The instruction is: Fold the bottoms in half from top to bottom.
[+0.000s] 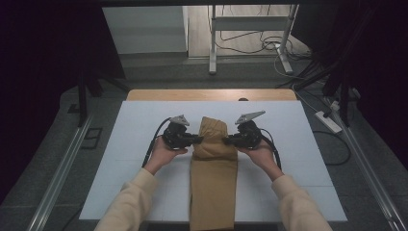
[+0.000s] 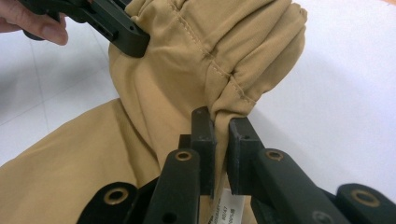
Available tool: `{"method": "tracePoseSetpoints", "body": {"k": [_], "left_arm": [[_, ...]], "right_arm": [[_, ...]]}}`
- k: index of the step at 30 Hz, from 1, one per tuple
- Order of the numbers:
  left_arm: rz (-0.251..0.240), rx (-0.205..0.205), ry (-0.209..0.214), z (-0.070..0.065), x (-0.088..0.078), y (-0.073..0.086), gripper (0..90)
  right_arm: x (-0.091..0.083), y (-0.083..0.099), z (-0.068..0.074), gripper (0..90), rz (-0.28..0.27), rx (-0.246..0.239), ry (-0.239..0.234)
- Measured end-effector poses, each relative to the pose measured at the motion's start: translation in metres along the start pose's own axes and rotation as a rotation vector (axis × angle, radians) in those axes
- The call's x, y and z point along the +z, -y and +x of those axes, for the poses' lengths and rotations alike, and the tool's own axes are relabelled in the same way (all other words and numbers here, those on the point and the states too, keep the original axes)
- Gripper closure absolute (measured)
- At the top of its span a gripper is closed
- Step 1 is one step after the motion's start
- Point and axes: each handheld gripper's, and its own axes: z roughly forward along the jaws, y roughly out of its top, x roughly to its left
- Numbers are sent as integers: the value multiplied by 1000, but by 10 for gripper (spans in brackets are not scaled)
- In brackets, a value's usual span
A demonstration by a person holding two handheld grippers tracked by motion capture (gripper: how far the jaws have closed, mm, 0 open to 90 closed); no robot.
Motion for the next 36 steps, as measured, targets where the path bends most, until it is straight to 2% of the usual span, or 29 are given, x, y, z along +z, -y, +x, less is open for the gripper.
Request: {"method": "tracePoseSetpoints", "body": {"k": [13,24,36], "left_arm": [[-8,13,18,-18,-5,15,840],[-6,29,22,-27,-8,20,837],[-7,37,22,-37,-11,30,832]], "right_arm": [[-5,13,17,827,-3,-12,-17],[-10,24,26,827,-31,-8,-31],[-14,31,39,826,-34,-24,-33]]}}
